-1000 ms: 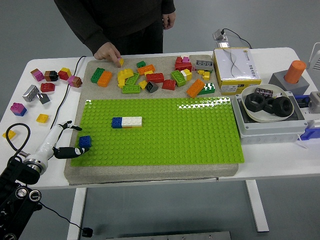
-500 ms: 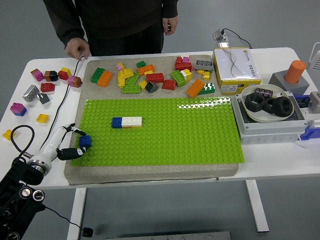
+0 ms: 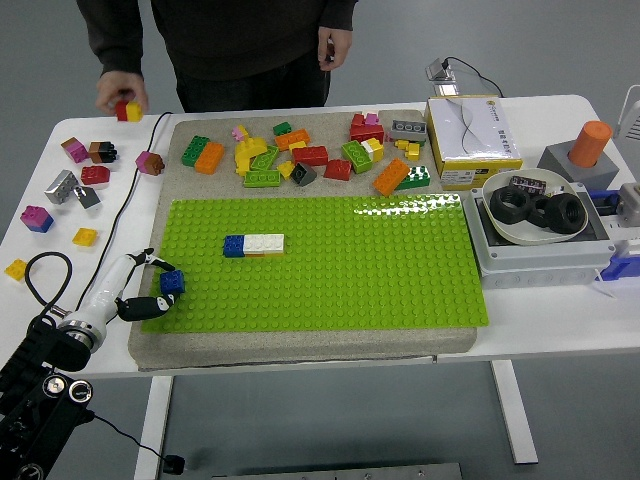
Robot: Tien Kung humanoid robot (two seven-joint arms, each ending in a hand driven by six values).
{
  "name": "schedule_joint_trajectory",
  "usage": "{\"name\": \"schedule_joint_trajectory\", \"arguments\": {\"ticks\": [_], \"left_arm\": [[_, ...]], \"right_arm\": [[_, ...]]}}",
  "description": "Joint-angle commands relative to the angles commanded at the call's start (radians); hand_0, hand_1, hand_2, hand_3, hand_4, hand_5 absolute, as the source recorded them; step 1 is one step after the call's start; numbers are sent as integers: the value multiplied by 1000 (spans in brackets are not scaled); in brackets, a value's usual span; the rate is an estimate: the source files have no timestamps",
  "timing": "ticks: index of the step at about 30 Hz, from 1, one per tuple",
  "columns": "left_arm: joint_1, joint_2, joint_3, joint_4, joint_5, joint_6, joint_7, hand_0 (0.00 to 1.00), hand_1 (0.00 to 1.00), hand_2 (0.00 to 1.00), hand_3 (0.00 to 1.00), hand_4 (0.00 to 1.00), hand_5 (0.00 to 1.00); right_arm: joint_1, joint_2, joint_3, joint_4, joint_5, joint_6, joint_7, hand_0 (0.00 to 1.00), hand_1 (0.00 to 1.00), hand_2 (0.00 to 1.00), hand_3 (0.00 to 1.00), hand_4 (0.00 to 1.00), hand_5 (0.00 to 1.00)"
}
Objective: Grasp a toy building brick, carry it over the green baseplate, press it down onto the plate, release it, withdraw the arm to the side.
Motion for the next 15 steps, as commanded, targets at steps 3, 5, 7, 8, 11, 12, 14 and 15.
{"name": "schedule_joint_trajectory", "arguments": {"ticks": [3,5,7,8,11,12,14,15], "left_arm": [[0,-1,0,1,-4,3,-8,992,962,923,490,640,2],[0,-1,-1,1,-6,5,-11,992,962,923,490,640,2],[0,-1,-1,2,-8,7,-16,992,962,923,490,640,2],[0,-1,-2,2,-9,8,-17,992,962,923,490,640,2],[0,-2,-2,1,-11,11,-23,989,956,912,468,779,2],[0,-2,-2,0,-12,12,-24,989,956,912,468,779,2],[0,-2,-1,0,-13,14,-27,989,956,912,468,779,2],[0,-2,-1,0,-14,14,-27,988,951,902,462,779,2]], "right_arm": [[0,0,0,0,0,0,0,632,617,685,716,777,978],[0,0,1,0,0,0,0,632,617,685,716,777,978],[0,0,1,0,0,0,0,632,617,685,716,777,978],[0,0,1,0,-1,0,0,632,617,685,716,777,978],[0,0,1,0,-1,0,0,632,616,683,716,777,978],[0,0,1,0,-1,0,1,632,616,683,716,777,978],[0,0,2,0,-1,0,1,632,616,683,716,777,978],[0,0,2,0,-2,0,1,631,615,684,716,776,978]]}}
